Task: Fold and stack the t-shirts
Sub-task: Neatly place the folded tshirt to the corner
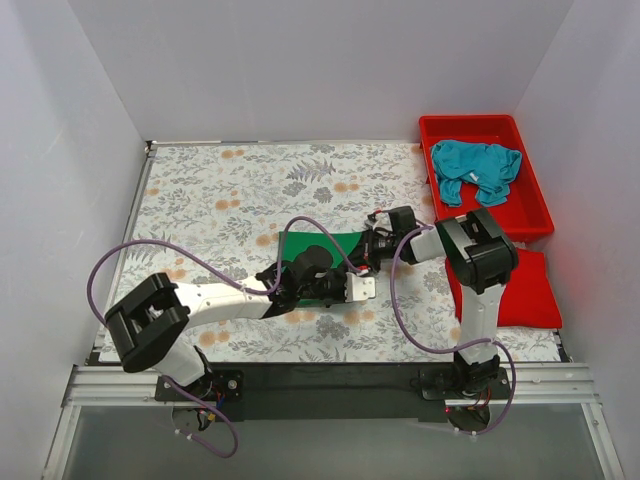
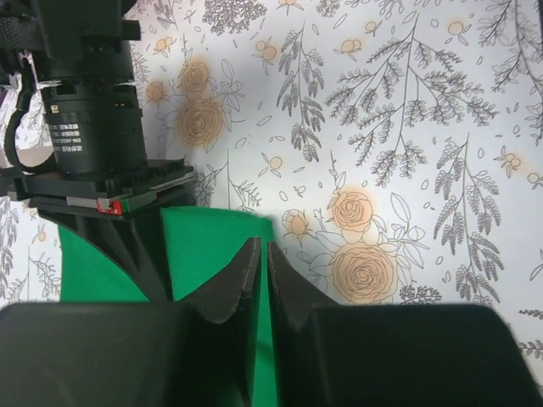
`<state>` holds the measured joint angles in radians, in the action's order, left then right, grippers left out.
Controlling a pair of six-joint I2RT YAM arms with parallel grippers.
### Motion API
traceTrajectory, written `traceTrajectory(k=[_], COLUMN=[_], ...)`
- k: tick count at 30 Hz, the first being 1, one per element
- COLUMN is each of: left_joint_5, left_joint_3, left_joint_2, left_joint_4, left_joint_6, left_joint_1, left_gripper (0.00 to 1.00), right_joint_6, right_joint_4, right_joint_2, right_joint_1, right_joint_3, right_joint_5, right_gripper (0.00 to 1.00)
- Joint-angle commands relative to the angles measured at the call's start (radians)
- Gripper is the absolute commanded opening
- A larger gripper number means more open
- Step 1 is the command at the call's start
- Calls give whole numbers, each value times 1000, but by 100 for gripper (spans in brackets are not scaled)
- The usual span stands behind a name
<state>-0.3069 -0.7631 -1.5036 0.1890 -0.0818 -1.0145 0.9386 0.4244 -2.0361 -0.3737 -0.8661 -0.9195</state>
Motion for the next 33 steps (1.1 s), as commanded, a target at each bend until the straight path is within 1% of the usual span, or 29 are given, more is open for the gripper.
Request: traceTrajectory(k=[1, 3, 4, 5, 6, 7, 8, 9, 10, 11, 12, 14, 16, 18, 20, 23, 27, 32, 33], left_joint_5=[-24, -34, -46, -54, -58, -55, -52, -52, -38, -25, -12, 26, 55, 84, 98, 109, 115, 115, 115], left_joint_3=[-14, -28, -31, -31, -31, -36, -47, -53, -56, -54, -45, -39, -28, -13, -2, 19, 38, 50, 50], left_joint_2=[68, 91, 111, 159, 186, 210, 259, 281, 307, 330, 376, 410, 451, 479, 494, 513, 526, 533, 533], left_joint_4=[-29, -81, -98, -118, -162, -183, -225, -291, -316, -335, -359, -387, -413, -425, -425, -427, -430, -436, -438], left_joint_6=[-5, -41, -73, -93, -113, -136, -186, -202, -214, -234, -239, -239, -237, -236, -240, -245, -239, -219, -216], left_joint_1=[1, 5, 8, 8, 10, 11, 13, 16, 20, 22, 25, 25, 27, 28, 28, 31, 40, 40, 40], left_gripper=[8, 20, 29, 32, 36, 39, 41, 41, 42, 42, 43, 45, 46, 47, 47, 47, 47, 47, 47], right_joint_6=[-70, -148, -259, -309, -372, -486, -562, -624, -729, -771, -805, -916, -980, -1053, -1103, -1165, -1248, -1308, -1319], right_joint_4=[-100, -276, -345, -490, -560, -644, -717, -857, -907, -952, -1042, -1131, -1228, -1265, -1340, -1413, -1493, -1555, -1588], right_joint_2=[10, 37, 68, 85, 99, 125, 134, 145, 161, 168, 175, 192, 214, 232, 244, 260, 300, 349, 349], right_joint_1=[-5, -7, -5, -5, -5, -7, -4, -2, 2, 9, 19, 33, 54, 88, 108, 194, 262, 331, 358], right_joint_3=[-50, -86, -132, -151, -174, -215, -240, -261, -290, -303, -312, -341, -352, -344, -353, -384, -442, -453, -458], right_joint_5=[-4, 5, 28, 36, 47, 79, 103, 129, 177, 204, 234, 298, 361, 387, 435, 450, 452, 465, 469], right_gripper=[1, 1, 1, 1, 1, 1, 1, 1, 1, 1, 1, 1, 1, 1, 1, 1, 1, 1, 1])
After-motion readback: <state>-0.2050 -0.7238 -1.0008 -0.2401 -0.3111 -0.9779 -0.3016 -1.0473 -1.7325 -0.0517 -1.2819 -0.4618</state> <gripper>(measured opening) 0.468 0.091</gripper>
